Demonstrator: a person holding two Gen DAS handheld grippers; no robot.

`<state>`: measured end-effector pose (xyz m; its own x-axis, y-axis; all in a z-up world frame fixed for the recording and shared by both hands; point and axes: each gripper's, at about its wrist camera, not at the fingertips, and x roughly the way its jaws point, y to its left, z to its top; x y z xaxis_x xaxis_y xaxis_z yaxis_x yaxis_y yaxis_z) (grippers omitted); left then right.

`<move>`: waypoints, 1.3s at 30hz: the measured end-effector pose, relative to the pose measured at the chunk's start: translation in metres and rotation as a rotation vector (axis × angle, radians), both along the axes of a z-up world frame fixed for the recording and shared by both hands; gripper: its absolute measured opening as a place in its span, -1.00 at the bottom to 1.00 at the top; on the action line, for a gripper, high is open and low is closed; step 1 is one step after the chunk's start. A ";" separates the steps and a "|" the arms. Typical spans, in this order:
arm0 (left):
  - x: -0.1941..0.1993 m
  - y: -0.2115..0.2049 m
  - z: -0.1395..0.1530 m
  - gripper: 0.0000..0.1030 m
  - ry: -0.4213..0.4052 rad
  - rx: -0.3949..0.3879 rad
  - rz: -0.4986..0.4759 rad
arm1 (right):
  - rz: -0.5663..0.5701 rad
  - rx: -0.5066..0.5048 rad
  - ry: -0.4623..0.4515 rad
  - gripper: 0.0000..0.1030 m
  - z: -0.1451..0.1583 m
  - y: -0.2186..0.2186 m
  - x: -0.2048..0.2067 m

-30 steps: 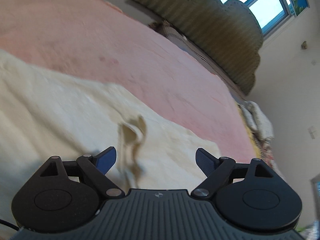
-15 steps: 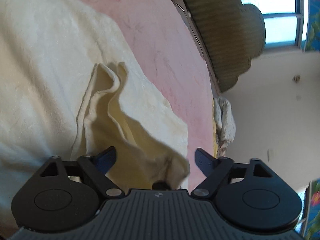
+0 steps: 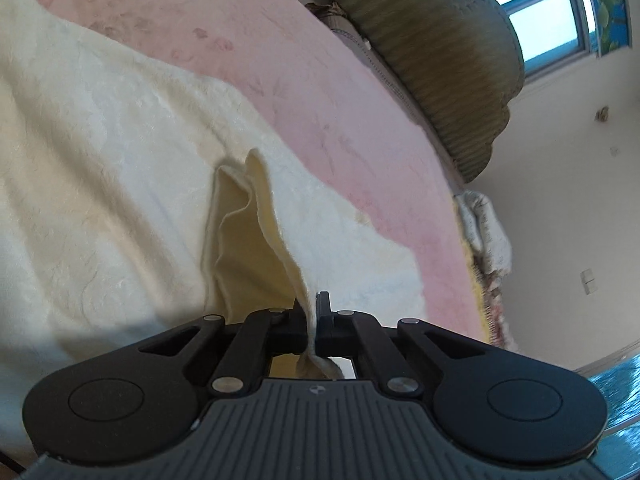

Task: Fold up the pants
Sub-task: 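Pinch the pants fold with the left tool while the right tool pinches beside it, then open both tools and release the pants onto the bed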

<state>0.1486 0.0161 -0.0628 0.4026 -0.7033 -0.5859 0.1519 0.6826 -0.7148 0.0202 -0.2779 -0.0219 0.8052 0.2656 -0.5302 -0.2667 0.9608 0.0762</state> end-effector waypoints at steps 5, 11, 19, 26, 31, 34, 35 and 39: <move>-0.005 -0.003 -0.014 -0.91 -0.031 0.079 -0.022 | -0.073 -0.012 0.143 -0.83 -0.020 -0.020 -0.001; -0.012 -0.009 -0.006 -0.83 -0.107 0.161 -0.044 | -0.032 0.001 0.049 -0.83 -0.001 0.012 0.023; -0.004 0.019 0.019 -0.52 -0.158 0.249 0.103 | 0.130 -0.136 0.058 -0.78 -0.017 0.089 0.034; 0.025 -0.019 0.043 -0.10 -0.302 0.274 -0.005 | 0.226 -0.137 0.031 -0.78 -0.018 0.130 0.036; 0.044 -0.050 0.015 -0.08 -0.350 0.468 -0.002 | 0.210 -0.096 0.010 -0.77 -0.011 0.131 0.035; 0.044 -0.046 0.010 -0.08 -0.350 0.466 0.014 | 0.248 -0.100 0.032 -0.77 -0.013 0.135 0.031; 0.041 -0.042 0.013 -0.06 -0.349 0.463 0.021 | 0.250 -0.123 0.032 -0.77 -0.016 0.138 0.031; 0.024 -0.013 0.027 0.15 -0.359 0.468 0.100 | 0.227 -0.113 0.019 -0.77 -0.011 0.137 0.030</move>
<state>0.1724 0.0030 -0.0360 0.6837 -0.3513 -0.6397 0.2470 0.9362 -0.2502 0.0498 -0.1413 -0.0331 0.7216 0.3766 -0.5809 -0.4760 0.8792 -0.0212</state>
